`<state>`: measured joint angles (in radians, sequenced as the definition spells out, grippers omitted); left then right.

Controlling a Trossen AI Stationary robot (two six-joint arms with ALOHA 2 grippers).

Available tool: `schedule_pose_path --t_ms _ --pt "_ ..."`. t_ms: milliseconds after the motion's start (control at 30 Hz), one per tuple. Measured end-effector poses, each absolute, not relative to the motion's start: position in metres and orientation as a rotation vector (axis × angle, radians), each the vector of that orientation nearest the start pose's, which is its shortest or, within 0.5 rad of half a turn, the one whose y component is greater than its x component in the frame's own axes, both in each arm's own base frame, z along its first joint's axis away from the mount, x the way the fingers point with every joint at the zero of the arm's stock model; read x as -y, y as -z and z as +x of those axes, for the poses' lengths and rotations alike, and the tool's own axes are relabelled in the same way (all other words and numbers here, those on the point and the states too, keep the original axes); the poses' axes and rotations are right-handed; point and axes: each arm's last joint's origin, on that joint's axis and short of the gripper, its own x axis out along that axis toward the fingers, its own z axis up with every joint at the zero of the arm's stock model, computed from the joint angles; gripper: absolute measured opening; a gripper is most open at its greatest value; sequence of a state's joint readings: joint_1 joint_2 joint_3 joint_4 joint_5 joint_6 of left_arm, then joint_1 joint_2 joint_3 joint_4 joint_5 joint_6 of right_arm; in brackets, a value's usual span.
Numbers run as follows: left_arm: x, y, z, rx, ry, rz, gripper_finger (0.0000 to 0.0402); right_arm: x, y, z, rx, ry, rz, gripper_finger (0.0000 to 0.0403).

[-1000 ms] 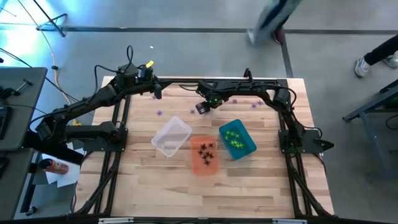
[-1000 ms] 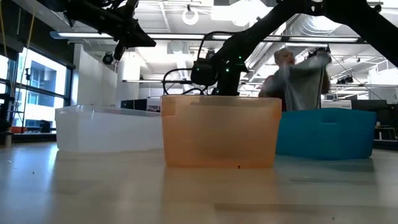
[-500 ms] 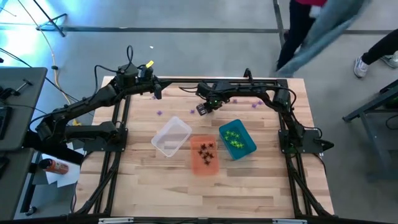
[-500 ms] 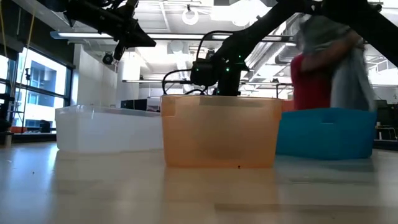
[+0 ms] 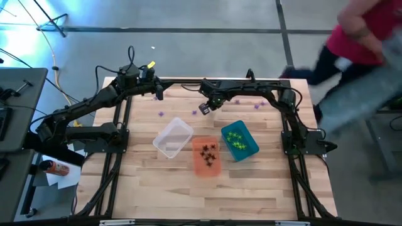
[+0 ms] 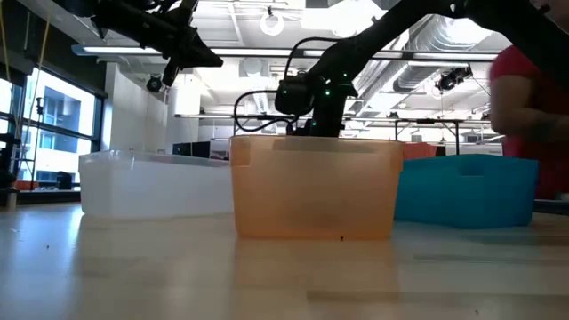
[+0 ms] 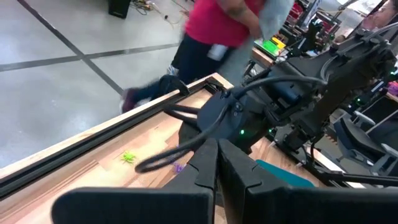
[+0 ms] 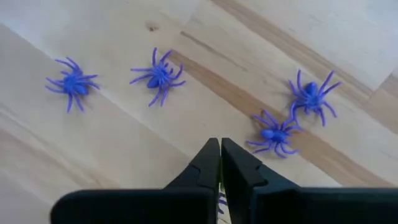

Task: Sort Halloween decoration
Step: Put the green spider toy into the blue bin

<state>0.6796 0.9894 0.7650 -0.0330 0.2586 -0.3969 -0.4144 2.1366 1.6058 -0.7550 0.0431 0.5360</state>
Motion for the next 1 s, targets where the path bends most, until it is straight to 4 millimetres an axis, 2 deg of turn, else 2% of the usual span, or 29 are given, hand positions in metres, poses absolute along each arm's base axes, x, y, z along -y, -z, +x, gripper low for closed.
schedule_pose_path --t_ms 133,400,500,1000 --pt "-0.1324 -0.3037 0.1756 -0.146 -0.461 -0.506 0.0000 0.1778 -0.1636 0.3937 -1.122 0.725 0.708 0.0016" --pt "-0.1324 -0.3037 0.1756 -0.146 -0.461 -0.507 0.0000 0.1767 -0.1644 0.3963 -1.106 0.687 0.717 0.0106" --pt "-0.1324 -0.3037 0.1756 -0.146 -0.461 -0.507 0.0000 0.1768 -0.1644 0.3963 -1.107 0.686 0.716 0.0124" --pt "-0.1324 -0.3038 0.1755 -0.148 -0.460 -0.495 0.0000 0.1760 -0.1646 0.3966 -1.113 0.645 0.727 0.0131"
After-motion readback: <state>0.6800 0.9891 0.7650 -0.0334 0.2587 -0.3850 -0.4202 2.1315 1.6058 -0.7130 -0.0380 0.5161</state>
